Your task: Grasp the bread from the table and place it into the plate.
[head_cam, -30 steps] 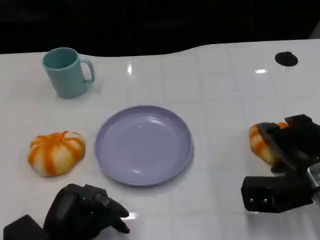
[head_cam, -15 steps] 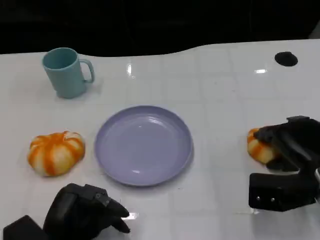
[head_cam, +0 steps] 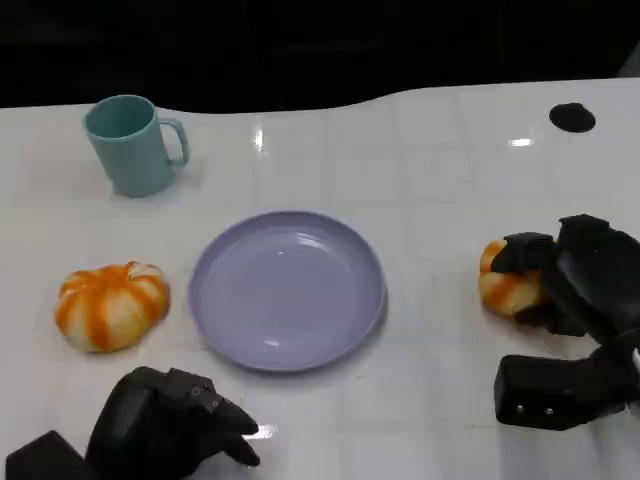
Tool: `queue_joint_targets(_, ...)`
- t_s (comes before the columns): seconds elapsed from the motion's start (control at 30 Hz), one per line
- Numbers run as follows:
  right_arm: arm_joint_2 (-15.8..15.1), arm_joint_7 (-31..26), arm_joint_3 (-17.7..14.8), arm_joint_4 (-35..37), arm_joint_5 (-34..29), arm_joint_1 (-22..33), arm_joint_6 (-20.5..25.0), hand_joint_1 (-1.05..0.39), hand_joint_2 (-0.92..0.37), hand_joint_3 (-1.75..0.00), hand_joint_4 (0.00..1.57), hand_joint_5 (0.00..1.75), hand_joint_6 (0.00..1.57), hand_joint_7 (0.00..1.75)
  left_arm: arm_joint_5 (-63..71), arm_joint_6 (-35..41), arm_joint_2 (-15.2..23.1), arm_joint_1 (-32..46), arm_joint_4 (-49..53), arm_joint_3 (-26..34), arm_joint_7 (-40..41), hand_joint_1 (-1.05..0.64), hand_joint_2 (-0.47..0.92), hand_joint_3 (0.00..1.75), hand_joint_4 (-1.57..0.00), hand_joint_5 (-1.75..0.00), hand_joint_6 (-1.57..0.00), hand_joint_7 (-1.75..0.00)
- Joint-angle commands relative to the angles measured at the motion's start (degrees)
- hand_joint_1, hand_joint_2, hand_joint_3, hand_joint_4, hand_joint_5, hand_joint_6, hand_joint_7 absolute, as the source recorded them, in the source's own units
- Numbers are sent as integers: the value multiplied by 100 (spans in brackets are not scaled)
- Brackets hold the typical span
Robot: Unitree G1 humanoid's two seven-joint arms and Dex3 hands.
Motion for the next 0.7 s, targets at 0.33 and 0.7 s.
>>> queue_joint_targets(0.33,-110,-328,-214,-785,288,250,-587,8,-82,-4,102,175,99,133,-19,6,42,6,23,19,51,-105,91,0,-146,-65,-157,-25)
queue_joint_targets(0.7,317,188,-290,-1872,696,500,-977,9,-8,-153,108,175,98,145,-11,-48,15,52,11,0,19,-105,91,0,-145,-64,-157,-24)
